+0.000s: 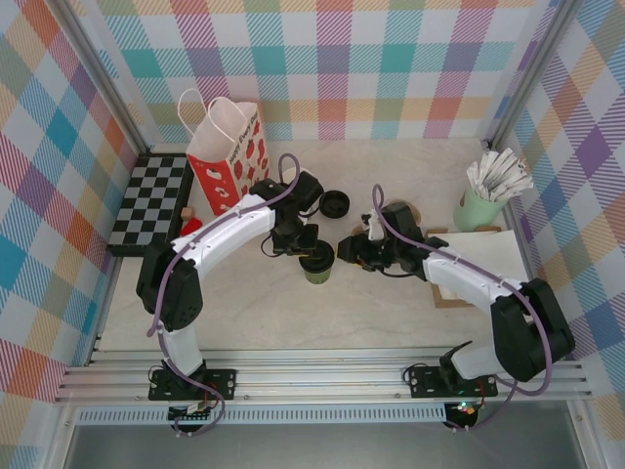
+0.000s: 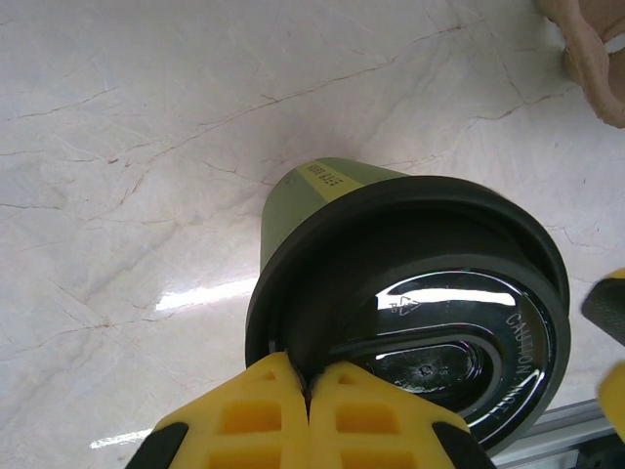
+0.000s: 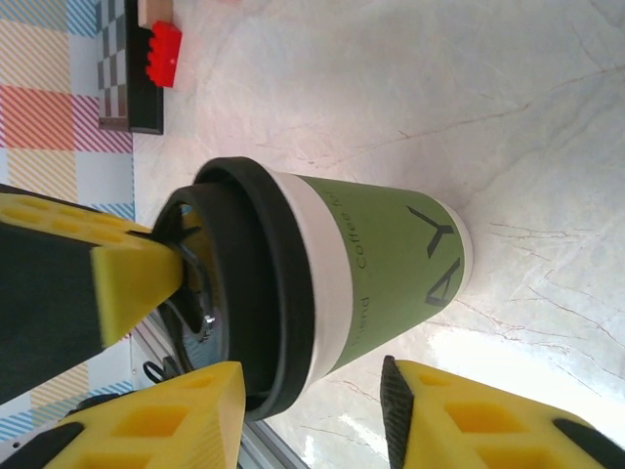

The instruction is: Pack the takeout coffee

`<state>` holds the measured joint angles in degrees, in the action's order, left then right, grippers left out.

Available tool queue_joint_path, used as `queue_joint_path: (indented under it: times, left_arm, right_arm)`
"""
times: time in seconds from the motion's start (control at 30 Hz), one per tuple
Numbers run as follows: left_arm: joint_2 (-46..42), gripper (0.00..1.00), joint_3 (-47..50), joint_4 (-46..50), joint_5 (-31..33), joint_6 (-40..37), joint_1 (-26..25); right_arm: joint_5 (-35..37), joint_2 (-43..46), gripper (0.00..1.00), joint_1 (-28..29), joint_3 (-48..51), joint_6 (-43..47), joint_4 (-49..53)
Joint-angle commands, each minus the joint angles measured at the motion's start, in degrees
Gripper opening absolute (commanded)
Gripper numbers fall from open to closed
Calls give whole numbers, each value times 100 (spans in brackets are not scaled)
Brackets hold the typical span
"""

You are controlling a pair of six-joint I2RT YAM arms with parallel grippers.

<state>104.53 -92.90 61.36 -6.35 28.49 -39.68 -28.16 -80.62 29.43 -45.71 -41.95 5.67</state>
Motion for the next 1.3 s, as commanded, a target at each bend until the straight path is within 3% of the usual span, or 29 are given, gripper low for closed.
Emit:
queue_joint_path:
  times: [0.0, 0.23, 0.4, 0.57, 0.9, 1.1, 1.27]
  left_arm:
    - [111, 0, -140, 176, 29, -109, -92]
    - [132, 0, -136, 162, -22, -116, -99]
    - [179, 0, -123, 147, -45, -150, -97]
    - [256, 0, -16, 141, -62, -207, -100]
    - [617, 0, 1179, -35, 378, -280, 70]
    - [400, 0, 255, 583, 937, -1237, 92]
    - [115, 0, -290, 573, 665, -2465, 92]
  right_arm:
    - [-256, -218, 42, 41, -256, 143, 67]
    - [-351, -484, 43, 91, -435, 154, 75]
    - [581, -809, 29, 107, -650, 104, 1036]
    - [1028, -1234, 18, 122, -677, 14, 1836]
    - [1623, -1777, 15, 168, -505, -33, 2559]
    - [327, -865, 31, -76, -1075, 8, 1934]
    - [-690, -644, 34, -552, -1457, 358, 1528]
